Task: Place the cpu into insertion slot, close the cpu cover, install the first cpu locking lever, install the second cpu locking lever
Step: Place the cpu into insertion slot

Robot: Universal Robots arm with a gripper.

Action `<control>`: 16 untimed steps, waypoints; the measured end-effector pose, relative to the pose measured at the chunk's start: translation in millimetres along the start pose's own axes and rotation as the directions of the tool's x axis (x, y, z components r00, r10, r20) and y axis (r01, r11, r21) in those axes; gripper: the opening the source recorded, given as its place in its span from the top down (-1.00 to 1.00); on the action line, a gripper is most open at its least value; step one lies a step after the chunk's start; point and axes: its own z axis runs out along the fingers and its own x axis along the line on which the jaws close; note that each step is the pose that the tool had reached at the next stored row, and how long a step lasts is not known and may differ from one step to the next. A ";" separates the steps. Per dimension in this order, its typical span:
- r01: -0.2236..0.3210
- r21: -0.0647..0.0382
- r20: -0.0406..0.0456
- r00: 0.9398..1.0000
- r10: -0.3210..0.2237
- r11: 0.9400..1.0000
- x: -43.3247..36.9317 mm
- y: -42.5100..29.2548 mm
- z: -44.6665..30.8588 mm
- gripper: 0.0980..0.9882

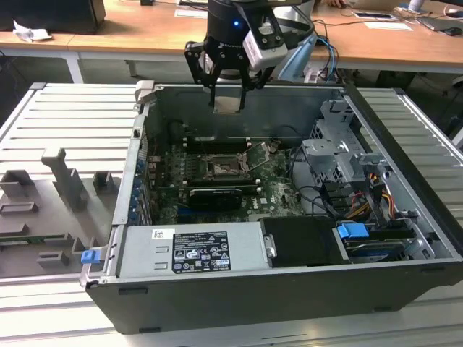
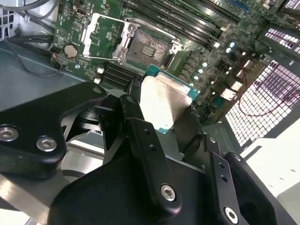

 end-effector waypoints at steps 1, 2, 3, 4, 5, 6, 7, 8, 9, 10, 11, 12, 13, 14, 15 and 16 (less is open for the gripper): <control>-0.008 0.000 0.001 1.000 0.008 1.000 0.0 0.0 0.0 0.04; -0.013 0.000 0.001 1.000 0.013 1.000 0.0 0.0 0.0 0.04; -0.020 0.000 0.002 1.000 0.020 1.000 0.0 0.0 0.0 0.04; -0.031 -0.001 0.003 1.000 0.031 1.000 0.0 0.0 0.0 0.04; -0.037 -0.001 0.003 0.999 0.037 0.999 0.0 0.0 0.0 0.04; -0.042 -0.001 0.004 0.999 0.042 0.999 0.0 0.0 0.0 0.04; -0.046 -0.001 0.004 0.999 0.046 0.999 0.0 0.0 0.0 0.04; -0.048 -0.001 0.004 0.999 0.048 0.999 0.0 0.0 0.0 0.04; -0.052 -0.001 0.005 0.999 0.052 0.999 0.0 0.0 0.0 0.04; -0.054 -0.001 0.005 0.999 0.054 0.999 0.0 0.0 0.0 0.04; -0.060 -0.001 0.005 0.998 0.060 0.998 0.0 0.0 0.0 0.04; -0.064 -0.001 0.006 0.998 0.064 0.998 0.0 0.0 0.0 0.04; -0.068 -0.001 0.006 0.998 0.068 0.998 0.0 0.0 0.0 0.04; -0.070 -0.002 0.006 0.998 0.070 0.998 0.0 0.0 0.0 0.04; -0.074 -0.002 0.007 0.997 0.074 0.997 0.0 0.0 0.0 0.04; -0.076 -0.002 0.007 0.997 0.076 0.997 0.0 0.0 0.0 0.04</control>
